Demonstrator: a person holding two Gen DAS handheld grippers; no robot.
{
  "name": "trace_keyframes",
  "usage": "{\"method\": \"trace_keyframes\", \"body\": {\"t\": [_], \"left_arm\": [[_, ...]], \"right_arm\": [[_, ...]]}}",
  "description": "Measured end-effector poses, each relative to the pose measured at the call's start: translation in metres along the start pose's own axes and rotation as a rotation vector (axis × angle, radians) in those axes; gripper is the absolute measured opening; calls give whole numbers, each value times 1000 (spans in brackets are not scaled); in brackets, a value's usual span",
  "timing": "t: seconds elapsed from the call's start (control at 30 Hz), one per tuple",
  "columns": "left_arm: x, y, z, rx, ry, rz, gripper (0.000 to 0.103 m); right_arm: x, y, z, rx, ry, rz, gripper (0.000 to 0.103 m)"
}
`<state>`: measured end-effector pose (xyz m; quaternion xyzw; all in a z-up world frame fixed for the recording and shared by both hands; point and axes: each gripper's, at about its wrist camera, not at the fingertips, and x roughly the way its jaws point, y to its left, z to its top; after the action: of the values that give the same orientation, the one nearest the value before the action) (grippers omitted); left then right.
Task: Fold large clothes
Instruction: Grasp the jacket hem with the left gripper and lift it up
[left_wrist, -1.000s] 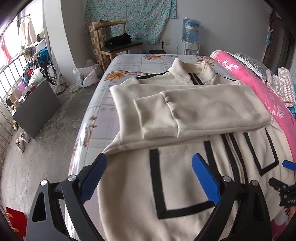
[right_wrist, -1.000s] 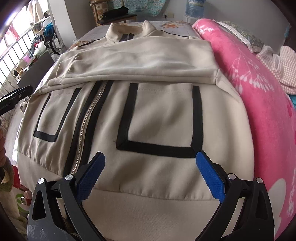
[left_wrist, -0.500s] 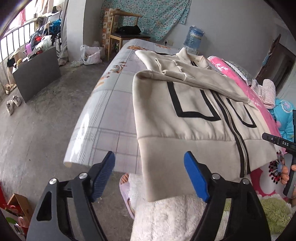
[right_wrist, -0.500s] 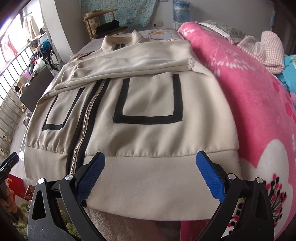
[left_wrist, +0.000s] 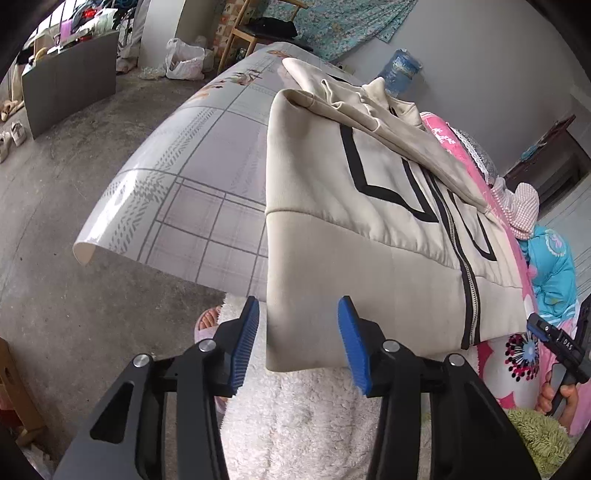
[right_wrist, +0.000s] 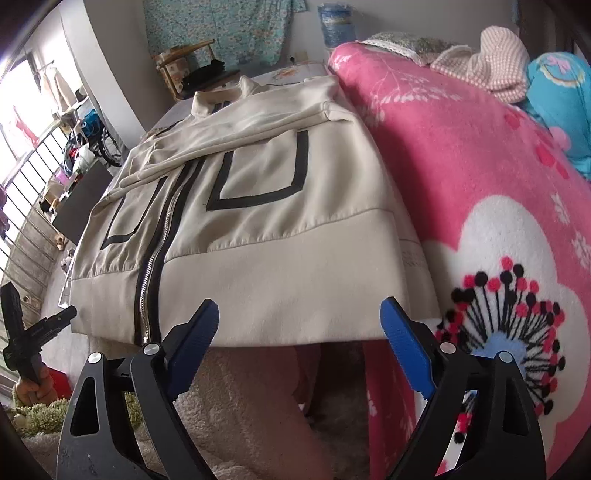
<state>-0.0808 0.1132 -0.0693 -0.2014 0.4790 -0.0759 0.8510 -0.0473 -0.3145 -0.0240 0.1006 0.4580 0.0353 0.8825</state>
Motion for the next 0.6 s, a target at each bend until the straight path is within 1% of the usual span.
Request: {"method": "trace_keyframes", "body": {"t": [0.03, 0.07, 0.17, 0.23, 0.3, 0.33, 0.37, 0.4, 0.5, 0.6], "left_arm": [[1, 2, -1, -16, 14, -26, 41], [2, 3, -3, -26, 18, -38, 41], [2, 3, -7, -35, 18, -47, 41], [3, 4, -6, -46, 15, -57, 40], [2, 2, -5, -45, 11, -62, 33], [0, 1, -5, -35, 8, -62, 30], [-2, -1, -5, -23, 3, -60, 26], [-4, -3, -5, -11, -2, -59, 22], [-12, -7, -5, 14, -19, -70, 17], [-18, -13, -3, 39, -35, -80, 17]], "right_arm": [[-1, -2, -2, 11, 3, 5, 80], [-3, -4, -4, 22, 5, 11, 79], [-8, -11, -10, 52, 5, 21, 77], [-9, -15, -12, 76, 6, 28, 71], [-8, -21, -13, 106, 7, 32, 66], [-7, -23, -13, 117, 10, 34, 64], [-7, -25, -13, 128, 10, 37, 62], [-7, -27, -13, 140, 5, 37, 59], [-12, -29, -10, 156, -23, 28, 54], [-18, -33, -6, 158, -55, 8, 52]]}}
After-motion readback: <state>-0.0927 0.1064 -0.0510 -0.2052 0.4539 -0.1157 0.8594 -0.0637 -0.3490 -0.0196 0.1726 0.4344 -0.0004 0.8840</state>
